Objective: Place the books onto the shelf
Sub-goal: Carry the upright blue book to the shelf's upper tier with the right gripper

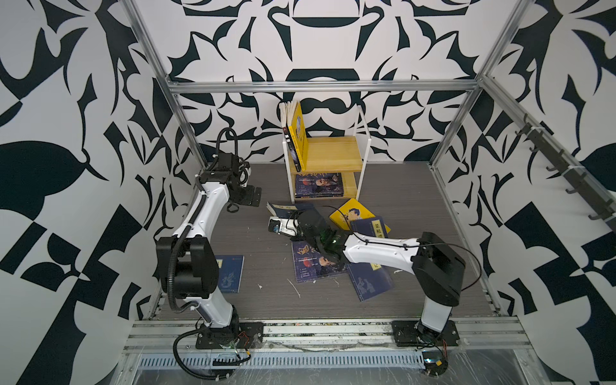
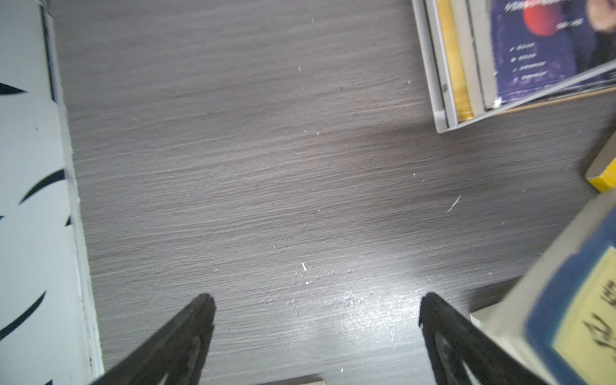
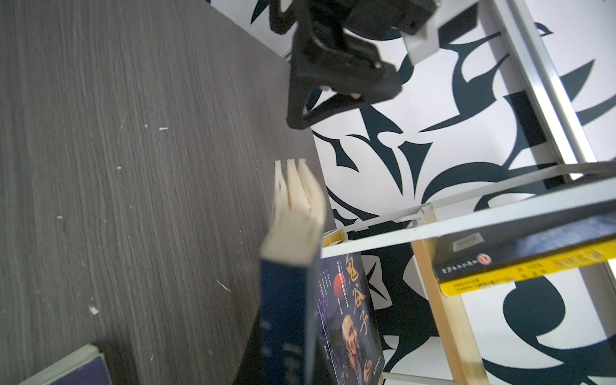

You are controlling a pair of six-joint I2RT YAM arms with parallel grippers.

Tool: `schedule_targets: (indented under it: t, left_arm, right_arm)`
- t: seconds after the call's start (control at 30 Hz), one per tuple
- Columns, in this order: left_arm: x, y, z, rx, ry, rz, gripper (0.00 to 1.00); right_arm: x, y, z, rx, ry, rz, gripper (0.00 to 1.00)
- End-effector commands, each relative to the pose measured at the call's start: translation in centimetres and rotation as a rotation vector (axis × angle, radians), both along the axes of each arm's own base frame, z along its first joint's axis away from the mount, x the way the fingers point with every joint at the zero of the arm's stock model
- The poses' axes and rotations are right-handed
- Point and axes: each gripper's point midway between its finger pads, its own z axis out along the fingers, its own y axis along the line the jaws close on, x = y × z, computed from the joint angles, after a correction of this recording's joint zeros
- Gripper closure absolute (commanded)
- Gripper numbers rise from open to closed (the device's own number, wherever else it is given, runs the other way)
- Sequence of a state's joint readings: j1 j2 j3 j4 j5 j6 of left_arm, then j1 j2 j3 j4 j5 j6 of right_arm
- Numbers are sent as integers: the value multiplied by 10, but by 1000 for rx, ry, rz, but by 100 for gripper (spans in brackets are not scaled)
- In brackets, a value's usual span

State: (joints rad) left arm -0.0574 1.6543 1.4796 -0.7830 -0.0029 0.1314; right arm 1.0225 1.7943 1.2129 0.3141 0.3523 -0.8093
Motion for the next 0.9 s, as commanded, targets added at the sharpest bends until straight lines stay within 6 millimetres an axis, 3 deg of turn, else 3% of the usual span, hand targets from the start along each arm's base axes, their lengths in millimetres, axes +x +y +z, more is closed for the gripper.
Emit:
schedule_targets:
  t: [0.0, 0.2, 0.4, 0.6, 0.8, 0.87]
  left_arm:
    - [-3, -1, 24, -20, -102, -7, 0]
    - [-22, -4, 51, -59, -254, -14, 0]
    - [-53, -7, 52, -100, -308, -15, 0]
    - [-77, -4, 36, -198, -280, 31, 0]
    - [-87, 9, 10, -314, -269, 109, 0]
    - [-89, 8, 11, -354, -277, 114, 0]
  right_arm:
    - [-5, -10, 51, 180, -2, -28, 100]
    - [-15, -32, 94, 385, 56, -62, 100]
    - [-10, -57, 122, 559, 116, -131, 100]
    - [2, -82, 148, 718, 134, -236, 100]
    - [22, -108, 182, 935, 130, -351, 100]
    - [27, -113, 196, 1015, 119, -355, 100]
